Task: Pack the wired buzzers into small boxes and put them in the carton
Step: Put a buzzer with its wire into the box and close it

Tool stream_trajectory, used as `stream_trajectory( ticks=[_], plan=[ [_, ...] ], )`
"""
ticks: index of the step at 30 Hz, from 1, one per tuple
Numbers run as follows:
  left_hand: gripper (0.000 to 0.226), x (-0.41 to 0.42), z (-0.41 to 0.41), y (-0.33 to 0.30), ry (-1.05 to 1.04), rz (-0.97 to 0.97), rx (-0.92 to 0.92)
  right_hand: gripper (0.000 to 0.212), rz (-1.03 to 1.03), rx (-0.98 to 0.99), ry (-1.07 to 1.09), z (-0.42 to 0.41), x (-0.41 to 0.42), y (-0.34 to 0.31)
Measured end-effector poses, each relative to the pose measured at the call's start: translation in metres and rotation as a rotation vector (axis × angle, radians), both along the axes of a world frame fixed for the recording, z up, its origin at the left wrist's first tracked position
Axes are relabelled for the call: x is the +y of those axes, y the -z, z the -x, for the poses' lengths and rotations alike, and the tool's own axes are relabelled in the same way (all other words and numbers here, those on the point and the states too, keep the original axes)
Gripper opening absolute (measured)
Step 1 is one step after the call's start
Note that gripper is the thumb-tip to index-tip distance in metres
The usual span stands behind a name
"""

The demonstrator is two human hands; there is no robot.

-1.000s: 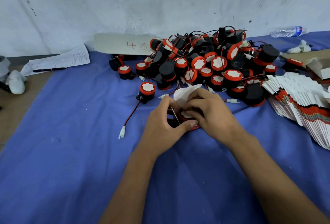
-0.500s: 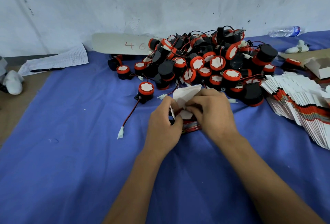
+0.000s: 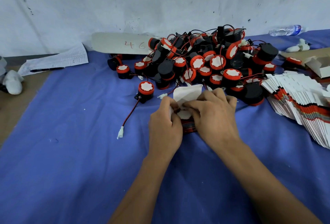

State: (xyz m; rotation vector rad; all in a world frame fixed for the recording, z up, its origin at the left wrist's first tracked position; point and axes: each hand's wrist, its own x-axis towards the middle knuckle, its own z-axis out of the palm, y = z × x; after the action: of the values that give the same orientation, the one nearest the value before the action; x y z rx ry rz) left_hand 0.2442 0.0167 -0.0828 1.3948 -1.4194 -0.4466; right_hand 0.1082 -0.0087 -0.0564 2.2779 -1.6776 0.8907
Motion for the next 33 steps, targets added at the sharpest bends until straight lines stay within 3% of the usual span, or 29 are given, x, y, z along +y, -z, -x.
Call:
stream_trajectory(
  ticks=[11,21,27,33],
  plan=[
    [0.031,0.001,-0.003,-0.007,-0.008,-0.021,0.07,0.026,-0.112,0.062,-0.127,0.002,-0.004,-0.002],
    [0.032,0.004,-0.011,-0.013,0.052,-0.057,0.083,0.032,-0.183,-0.042,-0.198,0.009,-0.008,0.001],
    [0.036,0.003,-0.007,-0.012,0.015,-0.082,-0.005,0.018,-0.099,-0.123,-0.182,0.007,-0.006,0.004],
    [0.038,0.003,-0.003,-0.009,-0.031,-0.119,-0.041,0.01,-0.16,-0.265,-0.087,-0.004,-0.005,-0.002]
  ],
)
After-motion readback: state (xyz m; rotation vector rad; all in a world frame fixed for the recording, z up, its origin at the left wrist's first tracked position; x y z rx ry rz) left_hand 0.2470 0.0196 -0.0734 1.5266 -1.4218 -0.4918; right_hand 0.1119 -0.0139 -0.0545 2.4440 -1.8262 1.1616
